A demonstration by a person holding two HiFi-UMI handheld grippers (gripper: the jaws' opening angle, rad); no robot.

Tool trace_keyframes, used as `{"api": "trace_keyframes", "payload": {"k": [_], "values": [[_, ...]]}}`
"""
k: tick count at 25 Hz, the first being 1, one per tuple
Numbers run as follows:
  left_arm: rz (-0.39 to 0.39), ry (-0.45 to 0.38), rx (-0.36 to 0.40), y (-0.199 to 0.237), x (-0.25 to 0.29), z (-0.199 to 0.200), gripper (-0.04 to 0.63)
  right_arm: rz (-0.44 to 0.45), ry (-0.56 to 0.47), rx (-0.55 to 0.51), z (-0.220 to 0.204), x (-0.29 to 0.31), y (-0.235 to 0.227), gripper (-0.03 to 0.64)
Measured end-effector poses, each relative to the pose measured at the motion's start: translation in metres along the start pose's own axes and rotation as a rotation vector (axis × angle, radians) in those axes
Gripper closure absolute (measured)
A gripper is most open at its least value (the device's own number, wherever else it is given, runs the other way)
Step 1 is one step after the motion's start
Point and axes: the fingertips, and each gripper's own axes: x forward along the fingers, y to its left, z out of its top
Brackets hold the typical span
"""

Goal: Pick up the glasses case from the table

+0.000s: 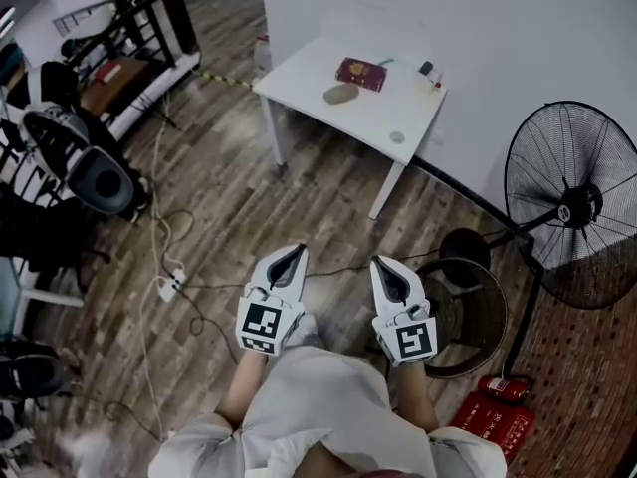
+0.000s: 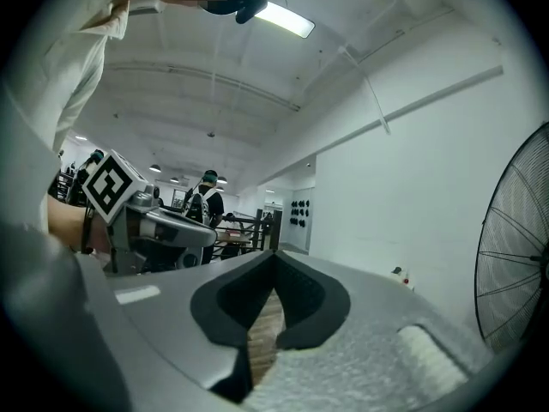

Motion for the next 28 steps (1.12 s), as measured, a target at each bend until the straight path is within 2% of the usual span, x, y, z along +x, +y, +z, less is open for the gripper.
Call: {"api": "trace_keyframes", "payload": {"k": [10, 15, 22, 28], "values": [[-0.047, 0.029, -0.057, 0.053, 0.03, -0.021, 0.578, -0.031, 0.097, 0.012, -0.025, 0.059, 0.005, 0.612], [-0.047, 0.045, -0.079, 0.071, 0.047, -0.018, 0.578, -0.033, 0.122, 0.014, -0.03, 0.082, -0.005, 0.612], [-0.03, 0.03, -0.065, 0.096, 0.079, -0.014, 0.578, -0.031, 0.107, 0.015, -0.034, 0.121, -0.031, 0.612], [-0.008, 0.01, -0.03, 0.116, 0.125, 0.001, 0.578, -0.018, 0.089, 0.0, -0.035, 0.16, -0.07, 0.612]]}}
